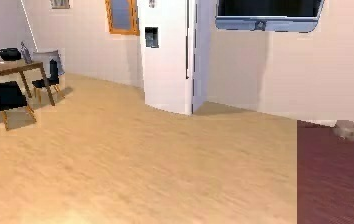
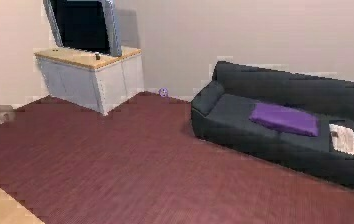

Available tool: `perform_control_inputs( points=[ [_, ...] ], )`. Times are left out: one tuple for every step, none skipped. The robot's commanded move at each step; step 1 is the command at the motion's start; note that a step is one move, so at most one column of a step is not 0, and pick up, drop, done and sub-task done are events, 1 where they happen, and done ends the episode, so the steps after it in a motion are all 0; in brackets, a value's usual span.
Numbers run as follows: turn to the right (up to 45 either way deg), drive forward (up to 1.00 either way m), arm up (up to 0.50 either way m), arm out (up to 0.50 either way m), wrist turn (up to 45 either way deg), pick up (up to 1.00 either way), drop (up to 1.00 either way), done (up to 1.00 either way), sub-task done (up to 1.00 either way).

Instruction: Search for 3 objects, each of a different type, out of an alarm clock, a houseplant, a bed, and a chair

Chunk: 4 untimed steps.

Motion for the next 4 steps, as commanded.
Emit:
perform_control_inputs(
  points=[
    [-45.0,0.00,0.00,0.00,0.0,0.00,0.00,0.00,0.00],
    [-9.0,0.00,0.00,0.00,0.0,0.00,0.00,0.00,0.00],
    [-3.0,0.00,0.00,0.00,0.0,0.00,0.00,0.00,0.00],
    [0.0,1.00,0.00,0.00,0.0,0.00,0.00,0.00,0.00]
  ],
)
